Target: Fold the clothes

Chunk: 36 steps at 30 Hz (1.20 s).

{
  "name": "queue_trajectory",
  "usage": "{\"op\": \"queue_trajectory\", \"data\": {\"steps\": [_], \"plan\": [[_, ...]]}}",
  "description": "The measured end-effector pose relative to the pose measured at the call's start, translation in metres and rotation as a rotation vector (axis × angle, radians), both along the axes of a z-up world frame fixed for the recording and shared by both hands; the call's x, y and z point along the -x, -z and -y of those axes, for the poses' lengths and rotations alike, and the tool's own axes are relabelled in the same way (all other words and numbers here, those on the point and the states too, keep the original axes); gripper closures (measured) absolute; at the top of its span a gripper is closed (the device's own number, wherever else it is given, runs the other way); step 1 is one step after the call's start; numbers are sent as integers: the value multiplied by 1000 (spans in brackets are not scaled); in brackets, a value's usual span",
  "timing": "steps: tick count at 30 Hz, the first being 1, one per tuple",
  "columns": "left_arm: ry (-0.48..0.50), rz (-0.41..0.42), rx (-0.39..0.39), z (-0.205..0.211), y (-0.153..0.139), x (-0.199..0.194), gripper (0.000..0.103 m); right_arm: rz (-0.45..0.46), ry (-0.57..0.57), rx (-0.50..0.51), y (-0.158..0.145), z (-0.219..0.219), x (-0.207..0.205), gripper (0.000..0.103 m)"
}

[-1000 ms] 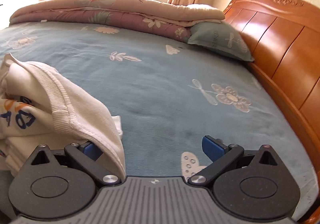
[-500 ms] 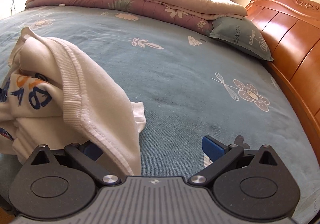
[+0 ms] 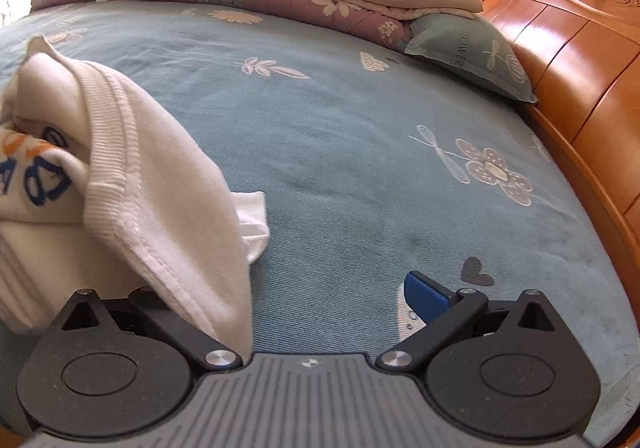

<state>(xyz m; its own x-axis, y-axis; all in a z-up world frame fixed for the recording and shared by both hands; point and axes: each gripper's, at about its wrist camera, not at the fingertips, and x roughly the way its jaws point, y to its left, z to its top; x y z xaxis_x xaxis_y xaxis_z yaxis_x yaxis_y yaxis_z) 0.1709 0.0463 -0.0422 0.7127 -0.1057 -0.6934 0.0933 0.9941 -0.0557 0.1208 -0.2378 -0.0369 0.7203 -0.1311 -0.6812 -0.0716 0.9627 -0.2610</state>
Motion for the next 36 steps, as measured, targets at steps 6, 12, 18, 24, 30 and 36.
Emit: {"op": "queue_trajectory", "data": {"steps": [6, 12, 18, 24, 30, 36], "plan": [[117, -14, 3, 10, 0, -3, 1, 8, 17, -125, -7, 16, -5, 0], [-33, 45, -106, 12, 0, -9, 0, 38, 38, 23, -2, 5, -6, 0], [-170, 109, -173, -5, -10, -3, 2, 76, 45, 36, -13, 11, -5, 0], [1, 50, -87, 7, 0, -30, 1, 28, 6, 59, -4, 2, -14, 0], [-236, 88, -204, -19, -4, -57, 1, 50, 75, 139, -6, 9, -37, 0], [-321, 72, -290, -46, 1, -76, 1, 140, 110, 316, -14, 10, -89, 0]]}}
